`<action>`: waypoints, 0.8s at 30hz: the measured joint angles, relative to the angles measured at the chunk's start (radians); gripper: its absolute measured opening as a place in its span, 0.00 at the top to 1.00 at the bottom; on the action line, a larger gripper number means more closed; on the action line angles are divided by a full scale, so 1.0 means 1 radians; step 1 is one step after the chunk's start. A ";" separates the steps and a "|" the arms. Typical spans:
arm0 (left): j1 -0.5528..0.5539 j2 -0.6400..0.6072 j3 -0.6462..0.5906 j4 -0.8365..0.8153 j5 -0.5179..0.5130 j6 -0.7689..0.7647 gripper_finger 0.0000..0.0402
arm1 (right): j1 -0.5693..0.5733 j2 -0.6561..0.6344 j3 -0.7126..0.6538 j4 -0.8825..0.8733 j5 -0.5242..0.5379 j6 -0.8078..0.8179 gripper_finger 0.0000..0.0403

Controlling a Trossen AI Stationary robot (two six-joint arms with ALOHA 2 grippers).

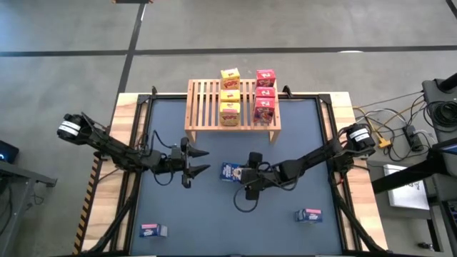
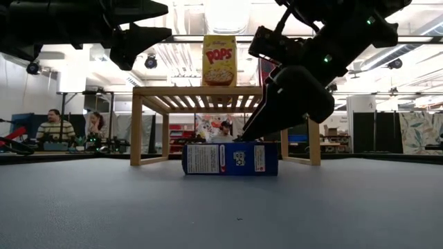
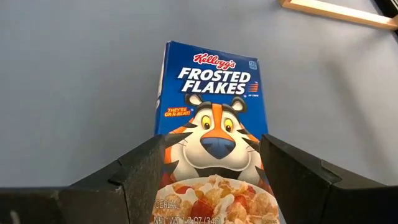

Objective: Stack cereal on shelf
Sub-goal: Put the top blue cereal box on the shelf

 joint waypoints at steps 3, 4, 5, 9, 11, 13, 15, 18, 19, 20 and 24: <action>0.000 0.000 0.000 0.000 0.000 0.000 0.45 | 0.000 0.000 0.000 -0.001 -0.003 0.000 0.37; 0.000 0.000 0.000 0.000 0.000 0.000 0.45 | 0.000 0.000 0.000 0.000 -0.006 0.000 0.37; 0.000 0.000 0.000 0.000 0.000 0.000 0.45 | 0.000 0.004 0.000 0.001 -0.007 0.002 0.37; 0.000 0.000 0.000 0.000 0.000 0.000 0.45 | 0.006 0.015 0.001 0.007 -0.010 0.018 0.37; 0.000 0.000 0.000 0.000 0.000 0.000 0.45 | 0.012 0.019 0.001 0.010 -0.010 0.023 0.37; 0.000 0.000 0.000 0.000 0.000 0.000 0.45 | 0.019 0.019 0.001 0.013 -0.008 0.023 0.37; 0.000 0.000 0.000 0.000 0.000 0.000 0.45 | 0.027 0.020 0.001 0.021 -0.005 0.022 0.37; 0.000 0.000 0.000 -0.003 0.000 0.000 0.45 | 0.042 0.022 0.001 0.037 -0.014 0.014 0.37; 0.000 0.000 0.000 -0.003 0.000 0.000 0.45 | 0.046 0.023 0.001 0.039 -0.015 0.013 0.37; 0.000 0.000 0.000 -0.004 0.000 0.000 0.45 | 0.050 0.023 0.001 0.040 -0.016 0.013 0.37; 0.000 0.000 0.000 -0.009 0.000 -0.001 0.45 | 0.058 0.023 0.002 0.044 -0.014 0.020 0.37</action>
